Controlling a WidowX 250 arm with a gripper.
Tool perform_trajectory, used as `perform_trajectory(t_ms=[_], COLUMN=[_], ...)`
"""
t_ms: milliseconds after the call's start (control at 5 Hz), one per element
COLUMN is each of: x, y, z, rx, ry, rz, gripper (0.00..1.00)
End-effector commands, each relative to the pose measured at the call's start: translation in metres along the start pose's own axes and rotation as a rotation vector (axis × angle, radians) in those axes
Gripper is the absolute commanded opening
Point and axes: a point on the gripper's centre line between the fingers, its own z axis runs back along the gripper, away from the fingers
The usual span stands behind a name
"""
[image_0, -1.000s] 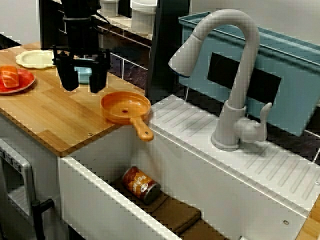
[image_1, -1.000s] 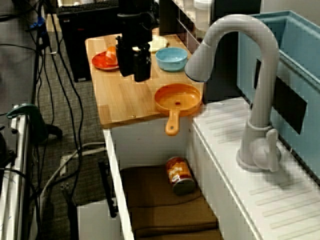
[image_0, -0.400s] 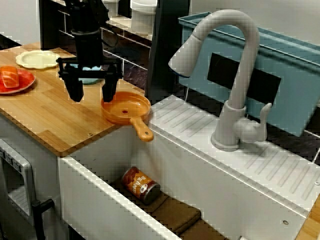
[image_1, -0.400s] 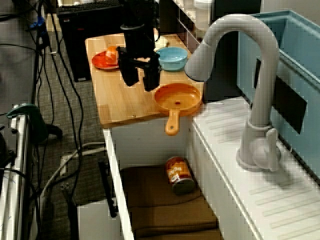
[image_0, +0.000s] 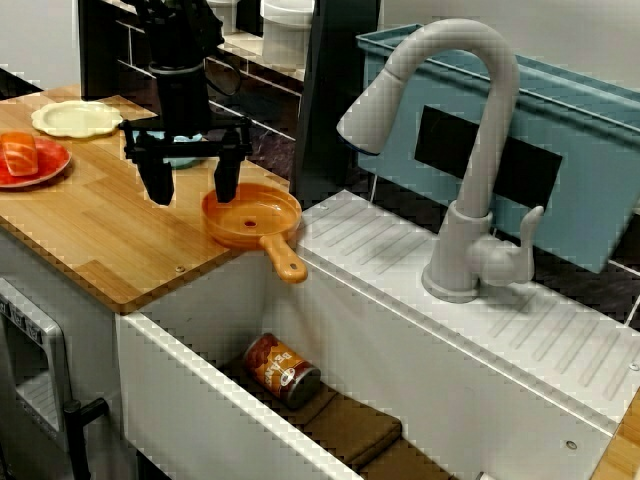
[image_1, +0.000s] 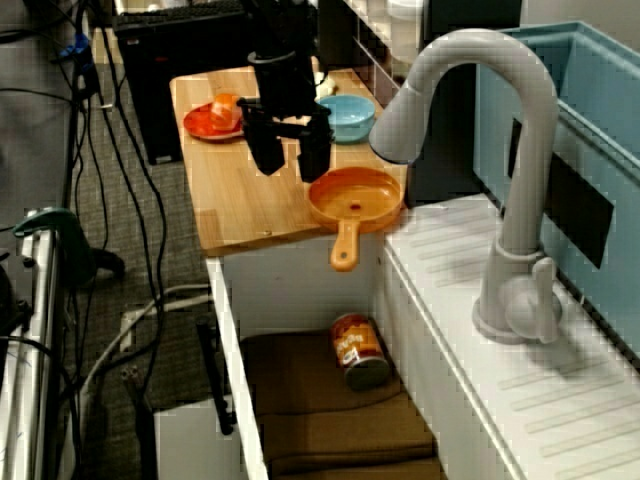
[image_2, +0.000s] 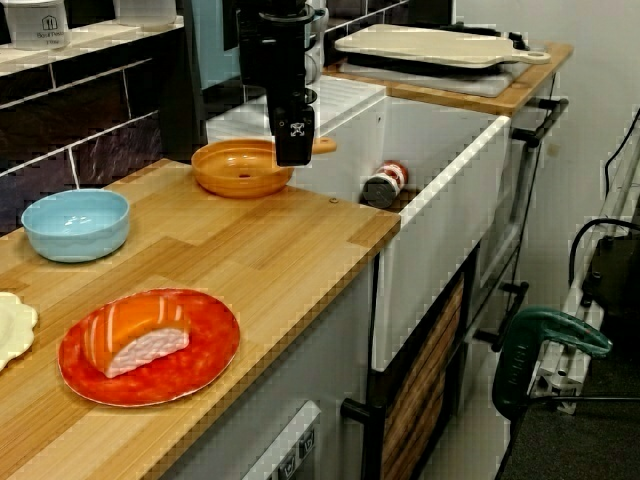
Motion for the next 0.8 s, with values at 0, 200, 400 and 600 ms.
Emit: perform_trajectory(t_ms=[0, 200, 400, 600], x=[0.014, 0.018, 0.021, 0.022], y=[-0.004, -0.006, -0.007, -0.006], z=[0.0, -0.007, -0.009, -0.015], rx=[-0.034, -0.025, -0.026, -0.02], ry=[-0.066, -0.07, -0.069, -0.075], rz=[0.054, 0.059, 0.065, 0.07], gripper=[1.0, 1.0, 1.0, 1.0])
